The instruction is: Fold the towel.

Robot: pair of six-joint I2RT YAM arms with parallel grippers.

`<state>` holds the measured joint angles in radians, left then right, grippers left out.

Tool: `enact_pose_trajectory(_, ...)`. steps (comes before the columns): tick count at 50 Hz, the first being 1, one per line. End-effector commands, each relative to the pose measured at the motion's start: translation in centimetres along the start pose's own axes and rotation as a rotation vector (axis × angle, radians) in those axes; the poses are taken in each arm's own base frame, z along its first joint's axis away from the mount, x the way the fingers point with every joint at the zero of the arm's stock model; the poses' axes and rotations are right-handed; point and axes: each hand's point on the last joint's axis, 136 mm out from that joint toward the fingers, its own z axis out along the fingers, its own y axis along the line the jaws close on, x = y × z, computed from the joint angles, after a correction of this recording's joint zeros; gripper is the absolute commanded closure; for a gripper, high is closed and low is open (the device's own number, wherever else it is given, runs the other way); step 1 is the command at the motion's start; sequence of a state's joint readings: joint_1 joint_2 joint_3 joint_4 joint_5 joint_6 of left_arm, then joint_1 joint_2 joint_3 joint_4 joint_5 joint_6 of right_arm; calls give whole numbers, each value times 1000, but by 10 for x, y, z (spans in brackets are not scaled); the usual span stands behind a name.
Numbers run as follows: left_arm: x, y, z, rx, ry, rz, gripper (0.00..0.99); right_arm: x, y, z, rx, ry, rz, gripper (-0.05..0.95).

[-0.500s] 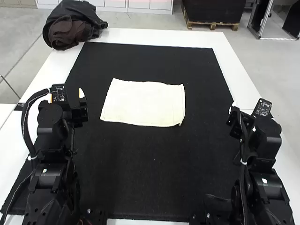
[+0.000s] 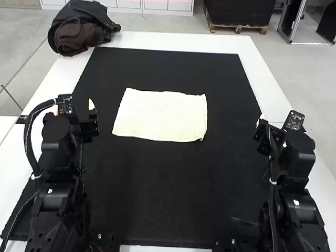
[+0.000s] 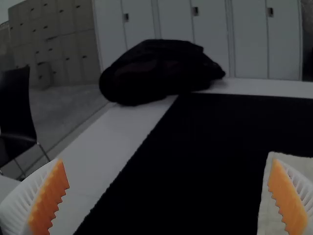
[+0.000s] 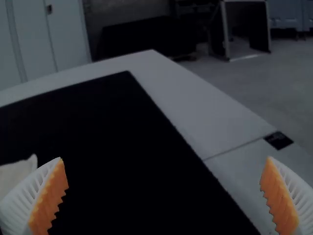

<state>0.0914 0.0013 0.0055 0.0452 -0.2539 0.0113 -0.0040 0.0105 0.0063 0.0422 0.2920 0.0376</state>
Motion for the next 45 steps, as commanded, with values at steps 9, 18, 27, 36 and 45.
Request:
enact_pose_trajectory(9,-1,-3,0,18,-7,-1,36,0,-2,0,4,-7,11,-10)
enact_pose_trajectory(18,0,-4,0,18,-4,0,36,0,-2,0,4,-7,11,-10)
enact_pose_trajectory(27,0,-4,0,18,-4,-9,36,0,-2,0,4,-4,27,-10)
enact_pose_trajectory(36,0,-4,0,18,-4,-12,36,1,-2,0,3,1,49,-10)
enact_pose_trajectory(45,0,-4,0,18,-4,-14,36,3,-2,0,4,5,61,-10)
